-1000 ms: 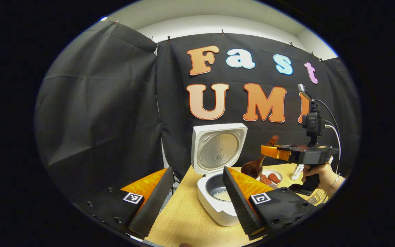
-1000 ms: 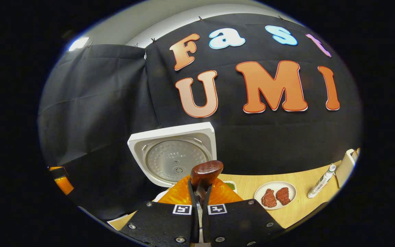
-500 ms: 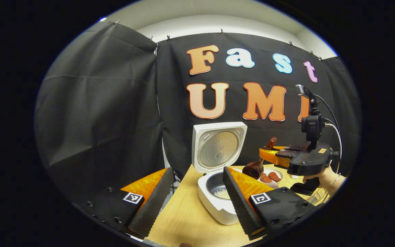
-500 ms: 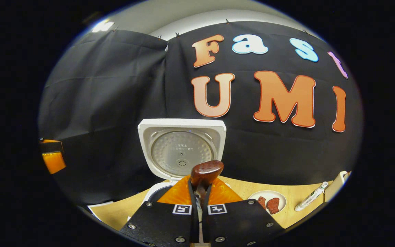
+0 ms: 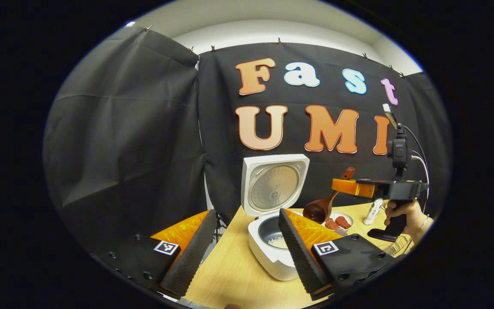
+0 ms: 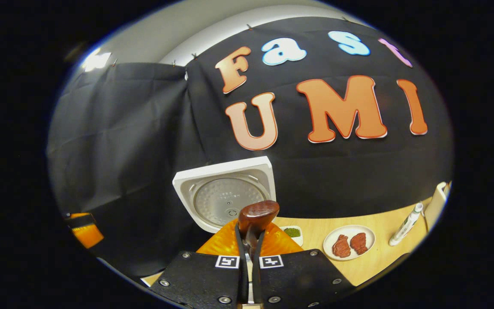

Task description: Close the left gripper, press the button to open the rice cooker; take a wooden spoon from the chopstick holder with the right hand, scoop a spoonful of rice and pour it into the rice cooker, then put the wooden spoon back into the chopstick holder.

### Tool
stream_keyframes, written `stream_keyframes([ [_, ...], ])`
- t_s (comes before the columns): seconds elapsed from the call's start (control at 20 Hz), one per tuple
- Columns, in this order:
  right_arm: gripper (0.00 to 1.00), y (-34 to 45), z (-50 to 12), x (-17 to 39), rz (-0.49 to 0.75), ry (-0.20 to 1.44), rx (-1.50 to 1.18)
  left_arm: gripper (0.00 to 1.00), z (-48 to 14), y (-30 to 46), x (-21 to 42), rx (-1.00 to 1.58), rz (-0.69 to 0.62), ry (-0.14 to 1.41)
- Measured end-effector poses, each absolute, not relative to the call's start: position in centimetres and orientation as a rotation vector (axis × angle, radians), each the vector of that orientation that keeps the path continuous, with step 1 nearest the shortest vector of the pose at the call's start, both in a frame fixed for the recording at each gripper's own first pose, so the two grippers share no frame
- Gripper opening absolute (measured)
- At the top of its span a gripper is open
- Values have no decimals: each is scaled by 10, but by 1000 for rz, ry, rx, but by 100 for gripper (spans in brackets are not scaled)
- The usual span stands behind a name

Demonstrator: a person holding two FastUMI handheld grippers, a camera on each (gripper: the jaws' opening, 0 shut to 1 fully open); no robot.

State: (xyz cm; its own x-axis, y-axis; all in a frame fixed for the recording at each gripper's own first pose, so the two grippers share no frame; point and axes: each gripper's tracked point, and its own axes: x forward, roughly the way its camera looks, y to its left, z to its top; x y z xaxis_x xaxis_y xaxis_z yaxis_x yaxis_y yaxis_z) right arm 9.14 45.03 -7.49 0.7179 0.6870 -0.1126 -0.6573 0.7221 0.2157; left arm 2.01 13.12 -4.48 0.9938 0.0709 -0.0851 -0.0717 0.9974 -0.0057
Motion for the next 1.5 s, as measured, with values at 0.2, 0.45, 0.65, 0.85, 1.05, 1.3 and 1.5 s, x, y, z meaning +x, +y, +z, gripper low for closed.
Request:
stream_keyframes([
  [0.2,3,406,-58,94,685,209,276,98,-36,124,17,-24,64,54],
  [0.45,3,335,-35,86,604,184,363,100,-28,112,14,-23,42,30],
  [0.65,3,265,-32,78,505,166,372,98,-24,103,16,-20,25,22],
  [0.85,3,202,-37,67,409,160,402,99,-22,89,22,-19,5,14],
  [1.05,3,129,-56,50,296,176,390,98,-22,76,29,-23,-18,13],
  [1.3,2,52,-102,34,158,233,392,98,-18,57,40,-16,-42,6],
  [1.5,3,19,-141,25,86,294,408,100,-24,41,44,-6,-52,20],
])
